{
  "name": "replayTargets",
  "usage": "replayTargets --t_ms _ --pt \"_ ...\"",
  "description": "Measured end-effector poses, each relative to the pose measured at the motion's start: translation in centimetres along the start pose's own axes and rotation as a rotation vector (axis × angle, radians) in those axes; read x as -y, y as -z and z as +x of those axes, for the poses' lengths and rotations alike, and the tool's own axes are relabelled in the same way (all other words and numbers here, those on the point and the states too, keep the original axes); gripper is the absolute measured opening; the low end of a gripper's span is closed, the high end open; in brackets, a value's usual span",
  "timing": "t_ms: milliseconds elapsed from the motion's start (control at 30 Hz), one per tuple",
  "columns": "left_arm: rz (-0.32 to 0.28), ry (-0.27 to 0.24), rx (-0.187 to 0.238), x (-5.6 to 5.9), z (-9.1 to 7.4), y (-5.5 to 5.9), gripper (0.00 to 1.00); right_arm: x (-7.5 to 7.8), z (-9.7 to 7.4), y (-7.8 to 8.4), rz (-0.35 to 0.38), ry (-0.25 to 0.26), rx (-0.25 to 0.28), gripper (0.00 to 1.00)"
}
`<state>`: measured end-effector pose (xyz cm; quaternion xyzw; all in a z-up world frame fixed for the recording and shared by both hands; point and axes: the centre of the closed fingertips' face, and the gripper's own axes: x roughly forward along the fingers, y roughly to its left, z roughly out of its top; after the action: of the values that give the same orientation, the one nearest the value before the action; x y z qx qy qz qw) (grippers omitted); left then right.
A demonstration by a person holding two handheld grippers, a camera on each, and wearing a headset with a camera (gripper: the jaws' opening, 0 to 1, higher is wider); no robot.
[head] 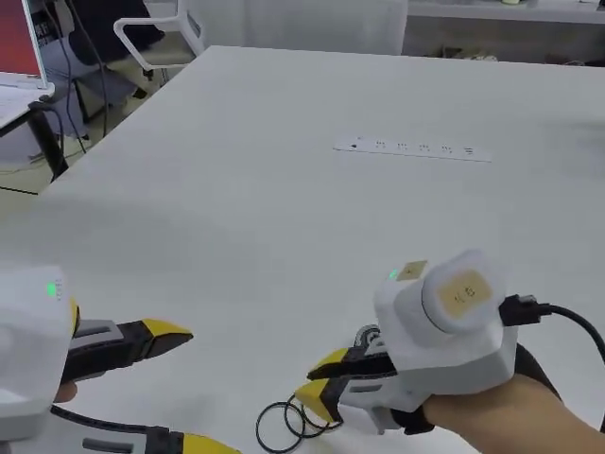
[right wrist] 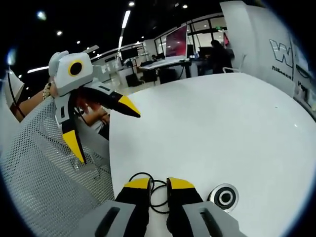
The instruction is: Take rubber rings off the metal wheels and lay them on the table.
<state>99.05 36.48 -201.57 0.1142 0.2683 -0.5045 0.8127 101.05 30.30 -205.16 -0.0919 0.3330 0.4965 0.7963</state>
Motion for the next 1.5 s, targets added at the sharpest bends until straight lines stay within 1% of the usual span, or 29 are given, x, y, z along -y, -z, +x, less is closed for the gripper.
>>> replayTargets --t_ms 67,200,467,500,633,733,800,900,1100,1233,1333,1400,1433,1500 --pt "-0.002 0.000 0.000 0.0 0.0 0.0 0.70 0.3 -0.3 -0.4 0.000 0.008 0.011 0.10" --pt "-0.001 0.001 0.000 0.0 0.0 0.0 0.70 1.0 -1.2 -1.5 0.002 0.033 0.051 0.11" --pt "0.001 0.002 0.001 0.1 0.0 -0.1 0.70 2.4 -3.4 -4.0 0.037 0.067 0.157 0.14" --pt "0.001 0.003 0.001 0.1 0.1 -0.1 0.70 2.8 -3.8 -4.3 0.041 0.080 0.176 0.14" --pt "0.002 0.004 0.001 0.1 0.1 -0.1 0.70 3.8 -4.9 -5.2 0.062 0.105 0.224 0.16" --pt "0.002 0.004 0.004 0.1 0.1 -0.2 0.70 4.7 -5.7 -5.4 0.080 0.122 0.245 0.17" --pt "0.003 0.006 0.003 0.2 0.1 -0.2 0.70 5.3 -6.0 -5.3 0.096 0.136 0.255 0.18" --pt "0.006 0.007 0.003 0.2 0.0 -0.2 0.70 6.0 -6.3 -4.6 0.115 0.144 0.249 0.20" --pt "0.011 0.004 0.006 0.2 0.0 -0.3 0.70 7.5 -6.6 -2.6 0.130 0.170 0.216 0.24" --pt "0.021 0.007 0.013 0.3 -0.2 -0.5 0.70 8.3 -6.8 -1.7 0.138 0.183 0.203 0.25" --pt "0.044 0.008 0.013 0.3 -0.3 -0.7 0.70 8.9 -6.8 -0.9 0.143 0.193 0.189 0.25" --pt "0.083 -0.007 -0.009 -0.1 -0.5 -0.6 0.70 9.3 -6.7 -0.1 0.146 0.205 0.168 0.25" --pt "0.088 -0.013 -0.016 -0.3 -0.6 -0.6 0.70 9.4 -6.6 0.1 0.146 0.208 0.161 0.25" --pt "0.092 -0.016 -0.013 -0.4 -1.0 -1.0 0.70 9.5 -6.5 0.6 0.149 0.209 0.148 0.24"
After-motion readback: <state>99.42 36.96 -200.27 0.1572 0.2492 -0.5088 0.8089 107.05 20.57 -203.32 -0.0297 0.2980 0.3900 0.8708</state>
